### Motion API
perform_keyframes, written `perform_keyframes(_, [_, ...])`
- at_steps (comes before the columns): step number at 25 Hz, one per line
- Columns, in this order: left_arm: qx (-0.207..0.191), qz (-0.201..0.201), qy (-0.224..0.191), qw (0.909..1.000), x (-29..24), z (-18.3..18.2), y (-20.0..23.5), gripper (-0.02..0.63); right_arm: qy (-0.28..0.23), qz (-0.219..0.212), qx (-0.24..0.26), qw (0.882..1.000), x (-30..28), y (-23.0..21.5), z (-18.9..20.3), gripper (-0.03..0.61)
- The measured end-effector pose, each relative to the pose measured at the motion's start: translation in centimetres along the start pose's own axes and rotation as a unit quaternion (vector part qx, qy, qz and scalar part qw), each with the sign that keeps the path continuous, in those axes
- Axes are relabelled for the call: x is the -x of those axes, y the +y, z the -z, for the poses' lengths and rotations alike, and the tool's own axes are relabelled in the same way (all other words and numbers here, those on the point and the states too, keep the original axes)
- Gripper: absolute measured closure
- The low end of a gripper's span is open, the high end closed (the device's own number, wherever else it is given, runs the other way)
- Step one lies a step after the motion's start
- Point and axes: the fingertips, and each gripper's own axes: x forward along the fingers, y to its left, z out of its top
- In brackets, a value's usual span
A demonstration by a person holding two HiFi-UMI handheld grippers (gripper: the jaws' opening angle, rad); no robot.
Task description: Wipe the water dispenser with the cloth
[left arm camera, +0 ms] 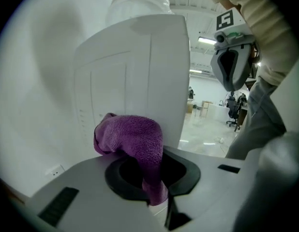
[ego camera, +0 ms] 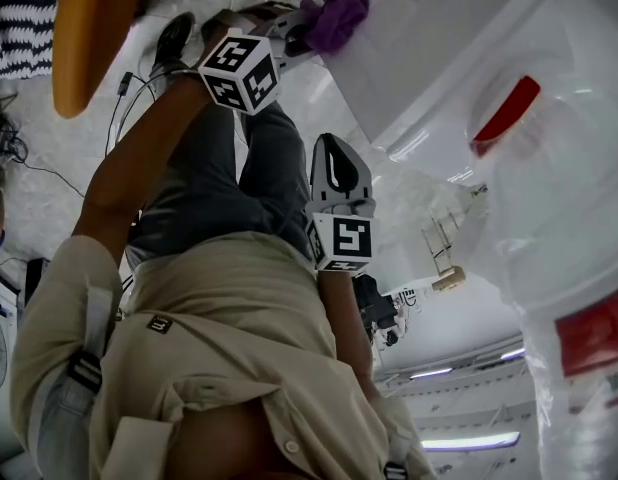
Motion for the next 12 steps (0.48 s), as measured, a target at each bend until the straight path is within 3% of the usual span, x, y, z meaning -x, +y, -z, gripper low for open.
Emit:
perform_keyframes(6, [-0.006,-0.056,0.012,0.9983,-1.6,-0.6,5.9,0.558,0.0,-0.001,-0.005,1.0,0.1,0.1,0.1,0.551])
perform_keyframes(12, [0.009,-0.158,0.008,0.9873,-2.2,-3.4,15.1,0.558,0.002,0.003,-0.013,1.0,0.1,-0.2,1.1,0.551])
